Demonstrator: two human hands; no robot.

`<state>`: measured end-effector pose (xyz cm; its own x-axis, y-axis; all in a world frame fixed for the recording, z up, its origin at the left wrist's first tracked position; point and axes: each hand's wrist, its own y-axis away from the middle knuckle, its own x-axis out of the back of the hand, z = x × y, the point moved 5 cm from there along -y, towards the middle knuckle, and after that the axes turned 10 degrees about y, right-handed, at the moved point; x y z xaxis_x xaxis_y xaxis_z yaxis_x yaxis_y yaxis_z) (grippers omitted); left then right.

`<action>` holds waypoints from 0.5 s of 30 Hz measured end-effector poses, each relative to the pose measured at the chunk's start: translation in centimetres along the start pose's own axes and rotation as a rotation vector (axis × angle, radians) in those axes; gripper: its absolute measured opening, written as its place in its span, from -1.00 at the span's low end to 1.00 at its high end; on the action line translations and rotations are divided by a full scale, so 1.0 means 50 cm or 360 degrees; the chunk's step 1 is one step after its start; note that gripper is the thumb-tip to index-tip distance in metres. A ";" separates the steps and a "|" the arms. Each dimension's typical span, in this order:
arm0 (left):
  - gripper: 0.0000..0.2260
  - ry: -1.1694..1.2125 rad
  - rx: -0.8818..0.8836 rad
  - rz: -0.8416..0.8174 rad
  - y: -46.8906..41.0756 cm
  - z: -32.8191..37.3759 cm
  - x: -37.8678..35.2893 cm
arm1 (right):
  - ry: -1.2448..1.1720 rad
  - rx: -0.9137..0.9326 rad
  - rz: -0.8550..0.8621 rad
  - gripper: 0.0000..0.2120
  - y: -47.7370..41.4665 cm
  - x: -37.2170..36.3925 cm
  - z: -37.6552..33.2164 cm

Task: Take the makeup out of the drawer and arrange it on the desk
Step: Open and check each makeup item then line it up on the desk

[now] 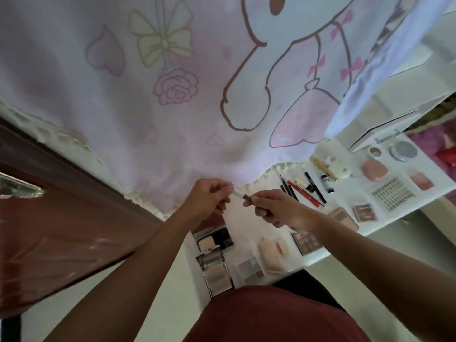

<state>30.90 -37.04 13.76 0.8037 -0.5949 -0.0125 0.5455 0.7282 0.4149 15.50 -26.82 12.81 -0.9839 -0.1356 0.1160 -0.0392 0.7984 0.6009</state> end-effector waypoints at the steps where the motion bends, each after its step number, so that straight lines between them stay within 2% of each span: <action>1: -0.87 0.0047 0.0017 -0.0033 0.004 0.000 -0.005 | -0.0046 -0.0016 -0.0033 -0.71 0.006 -0.003 0.001; 7: -0.86 0.0308 0.0037 -0.0081 0.025 0.000 -0.030 | -0.0172 -0.0067 -0.0024 -0.62 0.029 -0.018 0.018; 13: -0.85 0.0414 -0.0027 0.0128 0.036 -0.006 -0.031 | 0.0040 0.0240 0.0231 -0.76 0.043 -0.004 -0.004; 15: -0.87 0.0424 -0.0048 0.0157 0.039 -0.006 -0.032 | -0.0016 0.0227 0.0223 -0.78 0.045 0.004 -0.001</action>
<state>30.76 -34.57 14.34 0.8851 -0.4133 -0.2138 0.4653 0.7902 0.3988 15.20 -25.06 14.23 -0.9832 -0.0119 0.1823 0.0748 0.8841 0.4613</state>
